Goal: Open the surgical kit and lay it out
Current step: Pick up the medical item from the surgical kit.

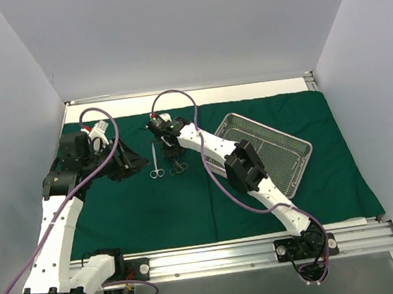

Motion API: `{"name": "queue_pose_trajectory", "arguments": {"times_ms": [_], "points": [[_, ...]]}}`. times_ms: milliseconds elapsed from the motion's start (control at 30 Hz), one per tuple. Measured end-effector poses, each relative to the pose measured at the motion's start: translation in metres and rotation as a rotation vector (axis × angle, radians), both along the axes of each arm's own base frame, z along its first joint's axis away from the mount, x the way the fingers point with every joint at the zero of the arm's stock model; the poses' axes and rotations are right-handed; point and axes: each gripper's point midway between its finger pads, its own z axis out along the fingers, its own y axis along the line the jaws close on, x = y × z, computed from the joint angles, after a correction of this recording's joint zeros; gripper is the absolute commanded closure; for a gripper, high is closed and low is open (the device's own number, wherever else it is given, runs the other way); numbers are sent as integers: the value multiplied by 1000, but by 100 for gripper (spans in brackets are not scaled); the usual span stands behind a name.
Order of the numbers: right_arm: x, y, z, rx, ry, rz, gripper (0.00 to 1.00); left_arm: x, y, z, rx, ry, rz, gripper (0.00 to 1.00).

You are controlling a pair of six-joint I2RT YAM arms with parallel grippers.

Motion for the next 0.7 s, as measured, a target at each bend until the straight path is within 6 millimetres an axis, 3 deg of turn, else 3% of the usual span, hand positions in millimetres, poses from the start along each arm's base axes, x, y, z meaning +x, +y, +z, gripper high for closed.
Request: {"name": "queue_pose_trajectory", "arguments": {"times_ms": [300,533,700], "points": [[0,0,0,4,3,-5,57,0,0,0,0,0,1,42],[1,-5,1,-12,3,15,58,0,0,0,-1,0,1,42],[-10,-16,1,-46,29,37,58,-1,0,1,-5,1,-3,42]]}}
